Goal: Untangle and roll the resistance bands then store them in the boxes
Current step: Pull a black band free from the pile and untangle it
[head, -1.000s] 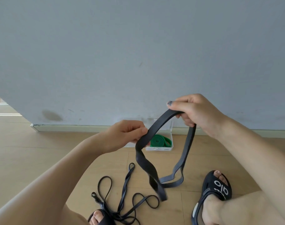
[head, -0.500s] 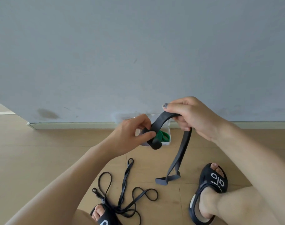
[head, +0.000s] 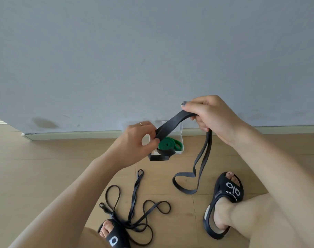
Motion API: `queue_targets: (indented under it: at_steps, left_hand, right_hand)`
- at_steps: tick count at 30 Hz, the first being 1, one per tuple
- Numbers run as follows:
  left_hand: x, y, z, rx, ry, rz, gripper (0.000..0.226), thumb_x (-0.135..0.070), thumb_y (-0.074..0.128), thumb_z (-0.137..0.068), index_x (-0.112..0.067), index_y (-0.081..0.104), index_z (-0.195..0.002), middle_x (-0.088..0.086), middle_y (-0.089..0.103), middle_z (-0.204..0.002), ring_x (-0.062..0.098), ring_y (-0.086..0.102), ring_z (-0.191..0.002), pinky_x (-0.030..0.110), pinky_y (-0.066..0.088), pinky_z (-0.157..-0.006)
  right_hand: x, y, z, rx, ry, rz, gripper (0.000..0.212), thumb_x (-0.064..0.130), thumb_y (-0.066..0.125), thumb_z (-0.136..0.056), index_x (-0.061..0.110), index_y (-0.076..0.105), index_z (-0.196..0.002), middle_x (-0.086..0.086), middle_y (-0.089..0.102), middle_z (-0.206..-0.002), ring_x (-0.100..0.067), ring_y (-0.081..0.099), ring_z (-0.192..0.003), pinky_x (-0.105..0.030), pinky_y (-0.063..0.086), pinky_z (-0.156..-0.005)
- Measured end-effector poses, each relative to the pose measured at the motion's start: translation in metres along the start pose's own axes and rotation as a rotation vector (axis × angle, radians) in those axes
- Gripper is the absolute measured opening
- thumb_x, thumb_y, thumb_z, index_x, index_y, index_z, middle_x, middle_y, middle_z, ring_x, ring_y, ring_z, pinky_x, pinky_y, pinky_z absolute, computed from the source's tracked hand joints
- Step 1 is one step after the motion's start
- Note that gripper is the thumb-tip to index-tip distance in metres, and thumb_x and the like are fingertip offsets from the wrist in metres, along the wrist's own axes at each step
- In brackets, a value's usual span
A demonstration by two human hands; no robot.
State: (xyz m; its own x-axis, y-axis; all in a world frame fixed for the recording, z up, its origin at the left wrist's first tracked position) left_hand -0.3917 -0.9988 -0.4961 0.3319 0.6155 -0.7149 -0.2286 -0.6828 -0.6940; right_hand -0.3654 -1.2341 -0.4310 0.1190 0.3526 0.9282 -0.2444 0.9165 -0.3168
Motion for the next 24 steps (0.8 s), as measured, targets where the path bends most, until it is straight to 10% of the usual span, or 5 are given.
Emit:
queue_targets:
  at_steps: [5,14,24]
  left_hand:
    - [-0.002,-0.003,0.001,-0.043,0.051,-0.214,0.015,-0.023,0.061,-0.095,-0.021,0.057,-0.08,-0.011,0.06,-0.101,0.021,0.048,-0.062,0.037,0.046,-0.059]
    - [0.0,-0.015,0.0,-0.179,0.054,-0.141,0.013,-0.003,0.058,-0.098,-0.014,0.064,-0.103,-0.004,0.067,-0.097,0.018,0.064,-0.093,0.038,0.051,-0.083]
    - [-0.004,-0.016,0.005,-0.157,0.197,-0.289,0.026,0.002,0.052,-0.098,-0.022,0.061,-0.096,-0.016,0.061,-0.104,0.028,0.058,-0.07,0.044,0.052,-0.057]
  right_hand:
    - [0.002,0.0,0.001,-0.053,0.013,0.011,0.042,0.028,0.062,-0.1,0.015,0.058,-0.06,0.013,0.038,-0.046,-0.013,0.03,-0.044,-0.031,0.027,-0.053]
    - [0.002,-0.002,-0.002,-0.094,-0.037,0.069,0.045,0.037,0.063,-0.098,0.014,0.057,-0.059,0.002,0.029,-0.05,-0.015,0.029,-0.046,-0.037,0.029,-0.064]
    - [-0.001,-0.011,0.002,-0.07,-0.094,0.284,0.044,0.03,0.055,-0.105,-0.003,0.067,-0.078,0.01,0.056,-0.047,-0.006,0.047,-0.045,-0.015,0.04,-0.052]
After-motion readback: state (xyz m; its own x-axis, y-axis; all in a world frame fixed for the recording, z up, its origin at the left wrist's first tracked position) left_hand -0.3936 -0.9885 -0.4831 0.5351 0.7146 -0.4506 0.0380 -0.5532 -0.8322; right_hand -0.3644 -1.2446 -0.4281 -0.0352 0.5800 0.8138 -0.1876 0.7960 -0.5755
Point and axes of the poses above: each hand's wrist, its own z-axis away from the middle knuckle, its own y-axis out of the palm, x = y × z, the point moved 1 cm from there along -z, towards the middle knuckle
